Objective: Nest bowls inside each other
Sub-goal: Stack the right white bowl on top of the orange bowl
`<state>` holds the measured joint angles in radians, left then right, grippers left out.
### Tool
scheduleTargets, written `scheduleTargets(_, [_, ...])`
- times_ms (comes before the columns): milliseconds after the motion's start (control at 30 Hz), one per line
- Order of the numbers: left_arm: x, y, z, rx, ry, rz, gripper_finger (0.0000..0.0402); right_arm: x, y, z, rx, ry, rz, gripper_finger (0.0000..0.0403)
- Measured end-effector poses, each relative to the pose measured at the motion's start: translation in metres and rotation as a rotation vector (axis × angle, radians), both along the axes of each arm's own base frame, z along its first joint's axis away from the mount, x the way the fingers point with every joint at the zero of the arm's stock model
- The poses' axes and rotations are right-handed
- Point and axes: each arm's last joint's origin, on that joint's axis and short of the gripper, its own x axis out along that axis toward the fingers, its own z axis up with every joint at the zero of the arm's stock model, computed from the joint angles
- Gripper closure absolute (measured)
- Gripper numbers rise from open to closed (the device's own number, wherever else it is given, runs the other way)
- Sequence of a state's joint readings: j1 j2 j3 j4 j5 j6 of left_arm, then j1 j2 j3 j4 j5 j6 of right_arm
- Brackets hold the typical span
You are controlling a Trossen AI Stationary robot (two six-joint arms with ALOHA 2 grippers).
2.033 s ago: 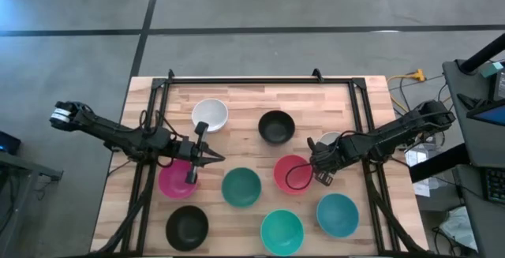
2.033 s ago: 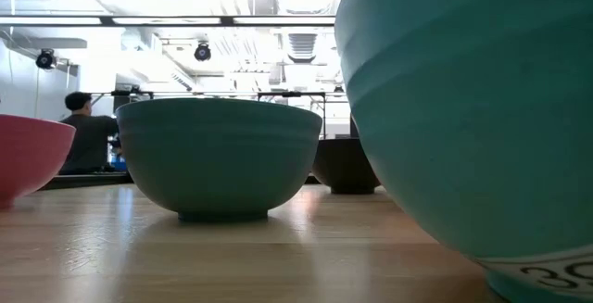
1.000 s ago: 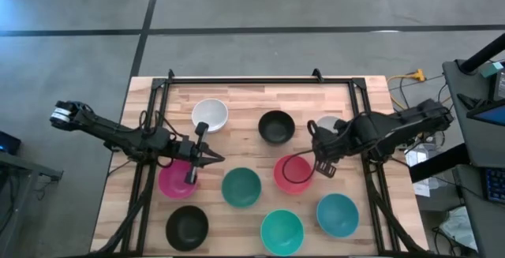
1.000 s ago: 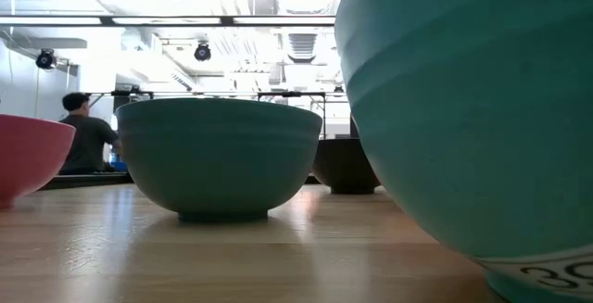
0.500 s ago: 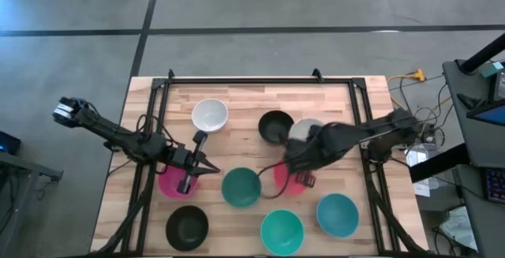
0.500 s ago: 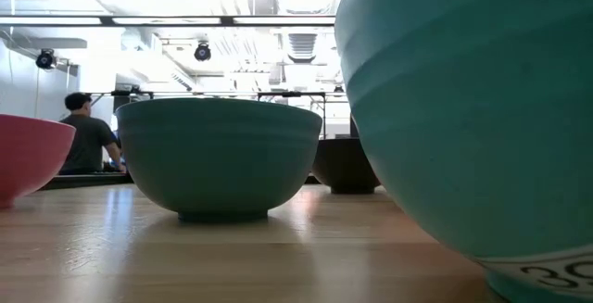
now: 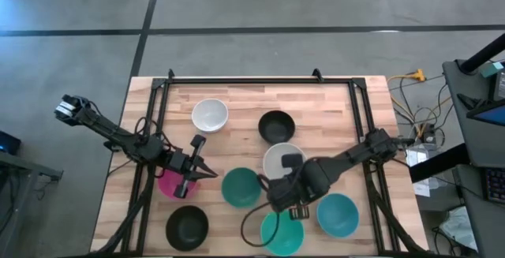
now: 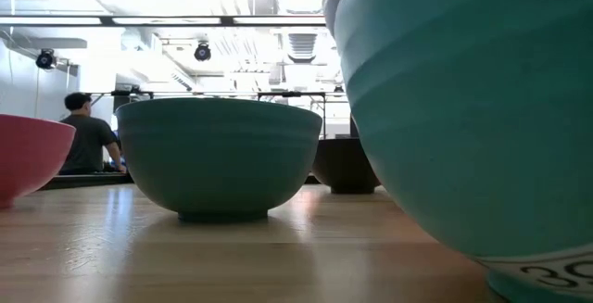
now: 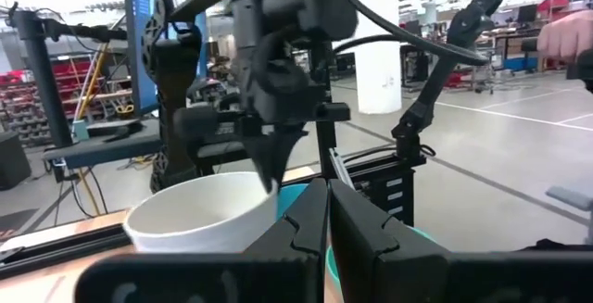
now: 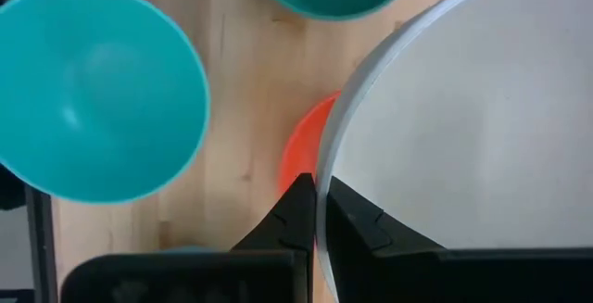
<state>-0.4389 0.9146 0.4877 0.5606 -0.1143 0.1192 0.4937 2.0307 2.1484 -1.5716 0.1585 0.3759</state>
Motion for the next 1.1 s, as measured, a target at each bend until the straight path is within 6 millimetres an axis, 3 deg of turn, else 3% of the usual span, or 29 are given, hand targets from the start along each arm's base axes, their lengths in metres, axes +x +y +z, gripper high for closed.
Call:
scheduleTargets(300, [0.000, 0.000, 0.001, -0.011, -0.008, -0.001, 0.0402, -0.009, 0.013, -0.017, -0.017, 0.051, -0.072, 0.0390])
scheduleTargets(800, [-0.002, -0.013, -0.002, -0.012, 0.003, -0.036, 0.0402, -0.009, 0.018, -0.072, -0.038, 0.099, -0.102, 0.0390])
scheduleTargets(1100, [0.005, -0.022, -0.004, -0.019, -0.010, -0.056, 0.0402, -0.022, 0.006, -0.072, 0.027, 0.002, -0.108, 0.0390])
